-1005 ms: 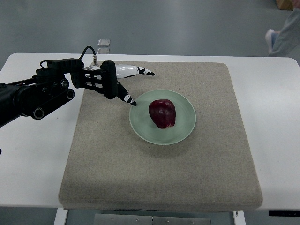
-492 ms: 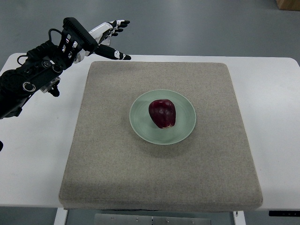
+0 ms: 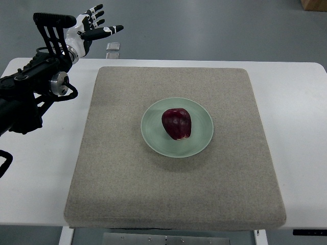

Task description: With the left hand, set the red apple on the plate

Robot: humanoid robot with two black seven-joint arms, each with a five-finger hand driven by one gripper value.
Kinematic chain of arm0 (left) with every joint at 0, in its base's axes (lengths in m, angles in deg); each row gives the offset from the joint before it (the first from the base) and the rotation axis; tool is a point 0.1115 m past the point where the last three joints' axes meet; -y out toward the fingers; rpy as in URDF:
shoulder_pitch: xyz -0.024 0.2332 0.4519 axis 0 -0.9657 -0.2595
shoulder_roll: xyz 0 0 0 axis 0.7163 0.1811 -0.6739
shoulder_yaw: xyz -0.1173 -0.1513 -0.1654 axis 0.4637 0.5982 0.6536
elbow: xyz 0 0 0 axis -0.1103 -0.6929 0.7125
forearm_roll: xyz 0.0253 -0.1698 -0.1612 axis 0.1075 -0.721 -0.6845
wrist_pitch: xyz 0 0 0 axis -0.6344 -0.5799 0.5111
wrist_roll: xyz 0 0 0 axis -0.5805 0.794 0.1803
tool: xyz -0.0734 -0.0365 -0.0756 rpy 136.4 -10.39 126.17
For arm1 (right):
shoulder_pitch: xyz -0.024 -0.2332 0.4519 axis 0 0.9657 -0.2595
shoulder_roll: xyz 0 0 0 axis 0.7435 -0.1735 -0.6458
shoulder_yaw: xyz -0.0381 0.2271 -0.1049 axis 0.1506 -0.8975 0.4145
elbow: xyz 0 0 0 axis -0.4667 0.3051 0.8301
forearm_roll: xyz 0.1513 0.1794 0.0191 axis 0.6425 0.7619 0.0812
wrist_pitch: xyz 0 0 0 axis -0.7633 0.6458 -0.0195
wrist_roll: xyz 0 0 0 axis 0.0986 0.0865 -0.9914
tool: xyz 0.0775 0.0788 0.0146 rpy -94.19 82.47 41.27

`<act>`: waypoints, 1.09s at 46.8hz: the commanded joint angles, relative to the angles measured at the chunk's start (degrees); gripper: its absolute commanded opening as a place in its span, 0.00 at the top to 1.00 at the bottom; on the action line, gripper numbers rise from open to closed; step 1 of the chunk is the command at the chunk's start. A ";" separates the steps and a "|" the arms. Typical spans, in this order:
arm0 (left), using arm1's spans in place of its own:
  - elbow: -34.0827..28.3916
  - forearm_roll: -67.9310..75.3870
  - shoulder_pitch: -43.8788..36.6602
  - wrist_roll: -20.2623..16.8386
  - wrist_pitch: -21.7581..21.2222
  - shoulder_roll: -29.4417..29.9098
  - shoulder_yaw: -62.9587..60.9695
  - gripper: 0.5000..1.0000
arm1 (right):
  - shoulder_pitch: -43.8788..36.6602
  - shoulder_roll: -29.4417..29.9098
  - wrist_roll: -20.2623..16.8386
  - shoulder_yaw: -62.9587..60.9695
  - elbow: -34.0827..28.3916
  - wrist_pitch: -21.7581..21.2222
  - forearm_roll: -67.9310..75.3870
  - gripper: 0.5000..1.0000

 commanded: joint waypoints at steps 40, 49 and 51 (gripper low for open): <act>-11.02 -22.54 -1.52 0.01 25.21 -3.63 7.77 0.01 | 0.00 0.00 0.00 0.00 0.00 0.00 0.00 0.07; -11.28 -22.36 -1.61 -0.07 25.73 -3.19 7.59 0.01 | 0.00 0.00 0.00 0.00 0.00 0.00 0.00 0.07; -11.28 -22.36 -1.61 -0.07 25.74 -3.19 7.59 0.01 | 0.00 0.00 0.00 0.00 0.00 0.00 0.00 0.07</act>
